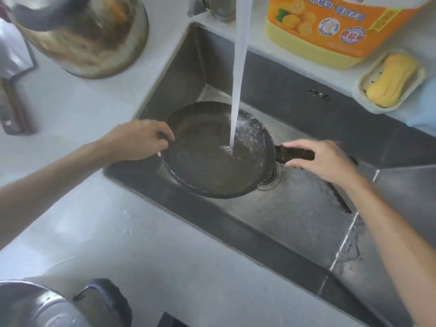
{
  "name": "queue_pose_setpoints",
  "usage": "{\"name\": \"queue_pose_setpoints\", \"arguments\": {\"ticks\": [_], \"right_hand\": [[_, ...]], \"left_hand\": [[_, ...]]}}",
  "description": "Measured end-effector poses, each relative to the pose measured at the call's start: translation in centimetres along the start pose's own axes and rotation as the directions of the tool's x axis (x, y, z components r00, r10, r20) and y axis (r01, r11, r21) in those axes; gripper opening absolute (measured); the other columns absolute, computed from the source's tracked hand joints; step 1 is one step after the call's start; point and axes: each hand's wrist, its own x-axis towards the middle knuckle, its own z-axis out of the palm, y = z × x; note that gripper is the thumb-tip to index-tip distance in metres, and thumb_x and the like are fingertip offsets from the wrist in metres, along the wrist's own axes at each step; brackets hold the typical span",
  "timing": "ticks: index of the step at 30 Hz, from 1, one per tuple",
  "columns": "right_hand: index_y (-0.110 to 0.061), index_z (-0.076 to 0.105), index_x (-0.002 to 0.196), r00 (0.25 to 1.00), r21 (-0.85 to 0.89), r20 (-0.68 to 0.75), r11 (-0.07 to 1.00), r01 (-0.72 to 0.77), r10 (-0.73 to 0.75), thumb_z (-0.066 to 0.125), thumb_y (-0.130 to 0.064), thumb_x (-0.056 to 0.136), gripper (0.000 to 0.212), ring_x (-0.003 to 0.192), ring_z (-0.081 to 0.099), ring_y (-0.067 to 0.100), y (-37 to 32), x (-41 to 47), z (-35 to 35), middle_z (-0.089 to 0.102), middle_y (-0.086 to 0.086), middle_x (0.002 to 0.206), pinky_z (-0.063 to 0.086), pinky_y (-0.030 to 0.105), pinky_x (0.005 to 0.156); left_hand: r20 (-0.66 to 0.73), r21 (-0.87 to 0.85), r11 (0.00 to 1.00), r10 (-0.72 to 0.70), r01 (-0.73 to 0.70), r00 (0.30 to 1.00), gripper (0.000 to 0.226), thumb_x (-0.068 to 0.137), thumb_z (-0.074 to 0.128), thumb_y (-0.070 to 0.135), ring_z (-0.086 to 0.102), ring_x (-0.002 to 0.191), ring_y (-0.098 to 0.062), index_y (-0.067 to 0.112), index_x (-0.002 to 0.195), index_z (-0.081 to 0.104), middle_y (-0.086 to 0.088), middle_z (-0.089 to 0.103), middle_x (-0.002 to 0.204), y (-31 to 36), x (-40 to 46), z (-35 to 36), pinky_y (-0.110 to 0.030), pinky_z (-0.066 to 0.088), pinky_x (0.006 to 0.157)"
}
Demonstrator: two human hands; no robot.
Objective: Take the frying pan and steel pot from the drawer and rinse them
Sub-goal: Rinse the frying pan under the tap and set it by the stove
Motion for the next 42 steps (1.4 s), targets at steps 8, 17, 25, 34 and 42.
{"name": "queue_pose_setpoints", "arguments": {"ticks": [8, 17, 25, 34, 42], "right_hand": [[-0.02, 0.067, 0.113, 0.769, -0.561, -0.438, 0.81, 0.171, -0.466, 0.07, -0.033, 0.082, 0.034, 0.089, 0.066, 0.021, 0.0, -2.5, -2.7, 0.072, -0.002, 0.108, 0.044, 0.029, 0.072], [-0.025, 0.05, 0.113, 0.959, -0.014, -0.22, 0.982, -0.187, 0.18, 0.075, -0.032, 0.073, 0.048, 0.102, 0.064, 0.032, 0.8, -2.7, 2.3, 0.07, 0.007, 0.108, 0.051, 0.042, 0.082], [-0.049, 0.042, 0.093, 0.874, 0.161, -0.447, 0.978, -0.131, 0.191, 0.074, -0.022, 0.074, 0.046, 0.098, 0.065, 0.031, 1.0, -3.3, 1.5, 0.061, -0.009, 0.093, 0.047, 0.041, 0.08], [-0.029, 0.05, 0.098, 0.871, 0.016, -0.475, 0.991, -0.133, 0.125, 0.07, -0.011, 0.072, 0.037, 0.094, 0.063, 0.029, 1.4, -4.1, -1.5, 0.059, -0.007, 0.086, 0.042, 0.039, 0.077], [-0.042, 0.054, 0.103, 0.961, -0.007, -0.265, 0.996, 0.084, -0.083, 0.084, -0.015, 0.064, 0.057, 0.092, 0.058, 0.006, 2.6, -3.5, -1.5, 0.056, -0.013, 0.099, 0.04, 0.01, 0.083]], "left_hand": [[-0.223, -0.185, 0.981, 0.012, -0.055, 0.975, 0.028, 0.083, 0.06, 0.021, 0.059, 0.083, -0.025, 0.032, 0.108, 0.053, 0.01, 0.065, 0.078, 1.3, 2.7, 6.4, -0.035, 0.046, 0.074], [-0.657, 0.246, 0.901, 0.426, -0.356, 0.622, 0.021, 0.086, 0.051, 0.005, 0.056, 0.084, -0.031, 0.021, 0.097, 0.043, -0.009, 0.063, 0.092, 1.2, 1.8, 4.3, -0.039, 0.049, 0.07], [-0.638, -0.031, 0.885, 0.34, -0.464, 0.691, 0.03, 0.075, 0.062, -0.002, 0.065, 0.084, -0.025, 0.014, 0.099, 0.053, -0.001, 0.07, 0.096, 1.2, 2.9, 3.8, -0.039, 0.053, 0.074], [-0.075, -0.801, 0.557, 0.271, -0.22, 0.96, 0.034, 0.1, 0.036, 0.036, 0.056, 0.113, 0.006, 0.037, 0.133, 0.041, 0.018, 0.056, 0.129, 2.4, 2.9, 4.8, -0.014, 0.044, 0.096], [-0.128, -0.618, 0.709, 0.336, -0.34, 0.933, 0.083, 0.079, 0.063, 0.052, 0.049, 0.119, 0.008, 0.038, 0.147, 0.019, 0.04, 0.04, 0.134, 1.1, 3.0, 4.4, -0.019, 0.036, 0.107]]}}
